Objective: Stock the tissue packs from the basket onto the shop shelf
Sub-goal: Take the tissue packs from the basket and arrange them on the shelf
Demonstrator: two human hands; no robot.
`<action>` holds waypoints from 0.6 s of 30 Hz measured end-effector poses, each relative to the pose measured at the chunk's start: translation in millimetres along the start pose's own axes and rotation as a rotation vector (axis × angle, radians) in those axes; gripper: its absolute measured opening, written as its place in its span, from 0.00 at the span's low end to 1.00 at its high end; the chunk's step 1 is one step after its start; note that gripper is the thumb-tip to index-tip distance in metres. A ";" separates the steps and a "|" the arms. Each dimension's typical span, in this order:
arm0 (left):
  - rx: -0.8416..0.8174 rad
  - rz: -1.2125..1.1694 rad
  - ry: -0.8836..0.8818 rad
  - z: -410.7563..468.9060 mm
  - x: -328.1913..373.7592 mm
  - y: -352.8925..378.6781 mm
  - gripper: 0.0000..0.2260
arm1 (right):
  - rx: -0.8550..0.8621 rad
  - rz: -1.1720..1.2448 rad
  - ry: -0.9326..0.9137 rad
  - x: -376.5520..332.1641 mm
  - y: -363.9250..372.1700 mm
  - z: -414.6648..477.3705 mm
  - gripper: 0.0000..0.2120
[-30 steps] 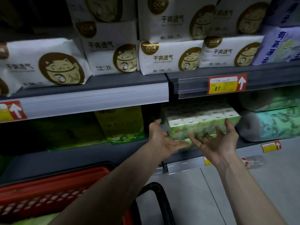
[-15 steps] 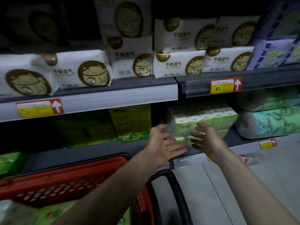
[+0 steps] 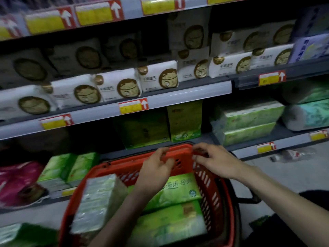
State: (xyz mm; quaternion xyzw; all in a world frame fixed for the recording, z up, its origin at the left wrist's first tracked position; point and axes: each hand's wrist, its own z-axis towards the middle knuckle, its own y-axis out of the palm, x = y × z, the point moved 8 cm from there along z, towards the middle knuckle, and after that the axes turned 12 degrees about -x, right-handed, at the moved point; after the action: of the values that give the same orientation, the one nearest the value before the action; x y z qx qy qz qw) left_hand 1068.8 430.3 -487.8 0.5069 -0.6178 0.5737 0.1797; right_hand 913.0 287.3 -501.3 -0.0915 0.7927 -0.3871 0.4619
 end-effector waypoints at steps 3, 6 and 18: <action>0.074 0.208 -0.014 -31.9 -10.3 -19.9 0.21 | -0.037 -0.073 -0.034 -29.7 26.0 -13.7 0.25; 0.071 0.201 -0.035 -50.1 -6.4 -28.0 0.20 | -0.013 -0.089 -0.073 -50.8 36.5 -28.2 0.26; 0.090 0.200 0.321 -62.6 139.5 4.5 0.14 | 0.499 0.327 -0.196 -33.2 -60.8 -152.4 0.14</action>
State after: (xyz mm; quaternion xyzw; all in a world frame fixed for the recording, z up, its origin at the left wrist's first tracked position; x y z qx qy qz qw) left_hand 983.8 426.7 -360.8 0.3525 -0.6020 0.6893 0.1954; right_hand 796.1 343.0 -395.2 0.1168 0.6292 -0.4795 0.6004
